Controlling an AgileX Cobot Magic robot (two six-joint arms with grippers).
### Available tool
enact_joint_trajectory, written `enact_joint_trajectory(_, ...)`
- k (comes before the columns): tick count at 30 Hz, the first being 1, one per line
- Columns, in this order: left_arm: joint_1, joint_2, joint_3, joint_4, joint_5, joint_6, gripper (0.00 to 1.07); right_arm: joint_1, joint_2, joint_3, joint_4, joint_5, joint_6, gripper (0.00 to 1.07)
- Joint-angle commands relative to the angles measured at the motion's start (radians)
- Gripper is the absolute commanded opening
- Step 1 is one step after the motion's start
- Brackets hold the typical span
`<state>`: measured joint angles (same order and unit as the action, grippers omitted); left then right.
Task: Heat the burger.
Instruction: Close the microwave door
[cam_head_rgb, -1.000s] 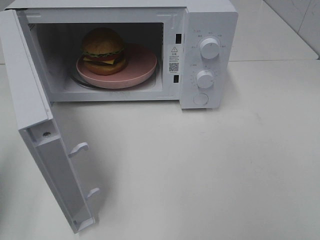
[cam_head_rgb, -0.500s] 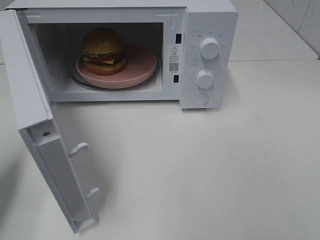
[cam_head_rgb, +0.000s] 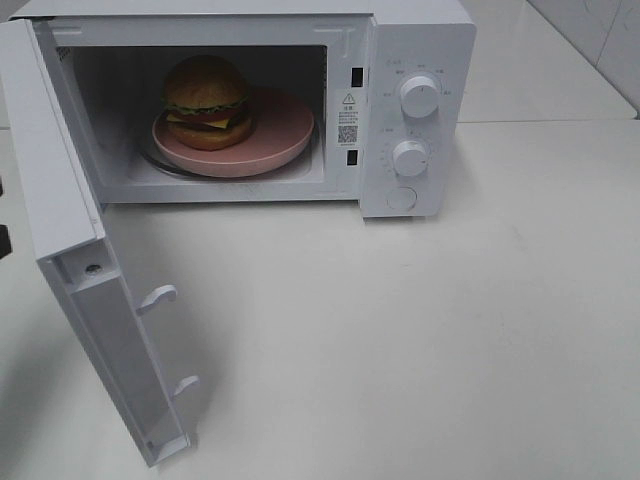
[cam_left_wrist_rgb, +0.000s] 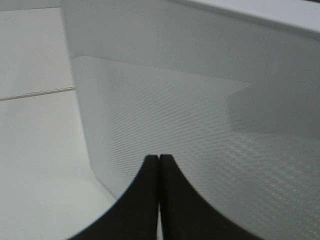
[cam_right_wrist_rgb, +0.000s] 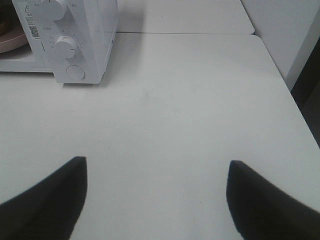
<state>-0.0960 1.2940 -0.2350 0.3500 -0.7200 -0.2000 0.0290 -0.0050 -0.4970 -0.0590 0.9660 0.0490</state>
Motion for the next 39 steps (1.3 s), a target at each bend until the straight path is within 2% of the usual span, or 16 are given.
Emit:
enact_joint_trajectory(1, -0.044, 0.061, -0.037, 0.009, -0.066, 0.0, 0.0, -0.004, -0.025, 0.002, 0.002, -0.006, -0.01, 0.73)
enact_joint_trajectory(6, -0.056, 0.117, -0.066, 0.007, -0.115, -0.002, 0.0, -0.004, -0.025, 0.002, 0.002, -0.006, -0.01, 0.73)
enact_joint_trajectory(14, -0.157, 0.217, -0.158, -0.026, -0.115, 0.0, 0.0, -0.004, -0.025, 0.002, 0.002, -0.006, -0.01, 0.73)
enact_joint_trajectory(22, -0.257, 0.303, -0.252, -0.136, -0.11, 0.008, 0.0, -0.004, -0.025, 0.002, 0.002, -0.006, -0.01, 0.73)
enact_joint_trajectory(24, -0.321, 0.349, -0.309, -0.195, -0.11, 0.045, 0.0, -0.004, -0.025, 0.002, 0.002, -0.006, -0.01, 0.73)
enact_joint_trajectory(27, -0.335, 0.36, -0.321, -0.209, -0.11, 0.052, 0.0, -0.004, -0.025, 0.002, 0.002, -0.006, -0.01, 0.73)
enact_joint_trajectory(29, -0.391, 0.412, -0.381, -0.285, -0.11, 0.072, 0.0, -0.004, -0.025, 0.002, 0.002, -0.006, -0.01, 0.73)
enact_joint_trajectory(32, -0.405, 0.423, -0.397, -0.301, -0.108, 0.075, 0.0, -0.004, -0.025, 0.002, 0.002, -0.006, -0.01, 0.73)
enact_joint_trajectory(39, -0.485, 0.518, -0.518, -0.384, -0.106, 0.106, 0.0, -0.004, -0.025, 0.002, 0.002, -0.006, -0.01, 0.73)
